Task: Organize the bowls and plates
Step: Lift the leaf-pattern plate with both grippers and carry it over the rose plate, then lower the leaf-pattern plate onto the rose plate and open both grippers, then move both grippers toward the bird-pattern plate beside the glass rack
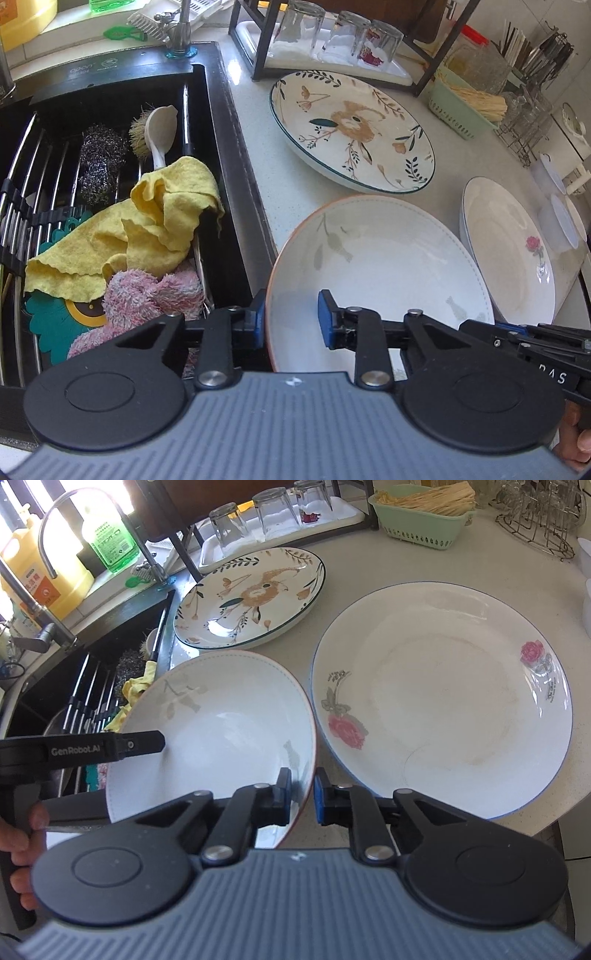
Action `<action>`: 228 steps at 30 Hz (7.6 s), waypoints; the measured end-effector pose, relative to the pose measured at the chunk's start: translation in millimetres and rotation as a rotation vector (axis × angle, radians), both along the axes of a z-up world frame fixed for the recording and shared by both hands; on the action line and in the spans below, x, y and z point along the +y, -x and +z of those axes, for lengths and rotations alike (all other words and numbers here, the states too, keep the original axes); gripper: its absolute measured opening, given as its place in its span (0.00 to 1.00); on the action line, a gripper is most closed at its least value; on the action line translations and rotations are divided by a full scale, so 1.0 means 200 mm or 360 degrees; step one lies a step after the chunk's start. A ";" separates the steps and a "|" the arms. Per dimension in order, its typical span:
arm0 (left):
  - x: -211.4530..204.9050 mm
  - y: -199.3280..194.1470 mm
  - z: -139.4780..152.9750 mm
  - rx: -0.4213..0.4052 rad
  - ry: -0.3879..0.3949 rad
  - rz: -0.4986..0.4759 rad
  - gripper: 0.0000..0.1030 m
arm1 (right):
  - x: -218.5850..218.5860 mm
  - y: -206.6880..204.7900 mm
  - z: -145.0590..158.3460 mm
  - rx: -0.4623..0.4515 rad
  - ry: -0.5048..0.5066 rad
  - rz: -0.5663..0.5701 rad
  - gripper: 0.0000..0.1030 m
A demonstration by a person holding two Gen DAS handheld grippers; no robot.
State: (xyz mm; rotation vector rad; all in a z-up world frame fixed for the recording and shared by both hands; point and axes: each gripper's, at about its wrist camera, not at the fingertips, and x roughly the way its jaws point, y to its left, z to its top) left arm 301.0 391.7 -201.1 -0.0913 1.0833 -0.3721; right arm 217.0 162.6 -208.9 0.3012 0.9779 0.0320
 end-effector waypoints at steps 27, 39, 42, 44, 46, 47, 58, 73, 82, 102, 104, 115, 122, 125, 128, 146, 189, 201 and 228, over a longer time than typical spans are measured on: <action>0.03 -0.07 0.36 0.0018 0.0342 -0.0011 0.39 | -0.18 0.05 0.37 -0.0250 -0.0157 0.0094 0.16; -0.38 -0.10 0.42 0.0016 0.0361 -0.0109 0.39 | -0.52 0.11 0.36 -0.0300 -0.0152 -0.0033 0.16; -0.49 -0.10 0.41 0.0032 0.0357 -0.0120 0.39 | -0.63 0.09 0.34 -0.0295 -0.0126 -0.0033 0.16; -0.57 -0.12 0.39 0.0069 0.0364 -0.0125 0.39 | -0.69 0.07 0.31 -0.0263 -0.0120 -0.0041 0.16; -0.63 -0.13 0.36 0.0095 0.0348 -0.0121 0.39 | -0.75 0.06 0.28 -0.0240 -0.0113 -0.0019 0.16; -0.66 -0.14 0.34 0.0104 0.0344 -0.0122 0.39 | -0.78 0.05 0.26 -0.0226 -0.0109 -0.0013 0.16; -0.93 -0.16 0.23 0.0158 0.0234 -0.0068 0.39 | -1.00 -0.02 0.11 -0.0161 -0.0128 0.0034 0.17; -0.96 -0.18 0.15 0.0204 0.0133 0.0146 0.39 | -1.04 -0.17 0.05 -0.0093 -0.0164 0.0172 0.17; -0.95 -0.19 0.13 0.0224 0.0100 0.0187 0.39 | -1.05 -0.25 0.02 -0.0068 -0.0185 0.0215 0.17; -0.85 -0.16 0.13 0.0359 0.0262 0.0372 0.40 | -1.05 -0.30 0.00 -0.0001 -0.0217 0.0288 0.16; -0.84 -0.15 0.13 0.0362 0.0270 0.0380 0.40 | -1.04 -0.30 0.01 -0.0005 -0.0197 0.0301 0.16; -0.84 -0.08 0.14 0.0354 0.0244 0.0384 0.40 | -1.04 -0.28 0.05 -0.0042 -0.0099 0.0380 0.18; -0.85 -0.04 0.20 0.0252 0.0134 0.0434 0.40 | -1.05 -0.26 0.11 -0.0166 -0.0019 0.0429 0.18; -0.86 -0.02 0.24 0.0218 0.0082 0.0426 0.40 | -1.08 -0.26 0.11 -0.0176 -0.0049 0.0421 0.18; -0.87 0.00 0.29 0.0164 0.0071 0.0443 0.40 | -1.11 -0.24 0.17 -0.0264 -0.0044 0.0391 0.18; -1.09 0.29 0.86 -0.0308 0.0048 0.0458 0.40 | -1.26 0.00 0.68 -0.0677 -0.0057 0.0274 0.18; -1.35 0.95 0.88 -0.0391 -0.0140 0.0600 0.52 | -1.26 0.46 0.73 -0.0683 -0.0054 0.0450 0.18; -1.17 0.85 0.88 -0.0361 -0.0195 0.0684 0.52 | -1.12 0.33 0.70 -0.0583 -0.0040 0.0514 0.18; -0.84 0.25 0.75 -0.0282 -0.0097 0.0583 0.55 | -0.78 -0.13 0.62 -0.0437 0.0045 0.0477 0.18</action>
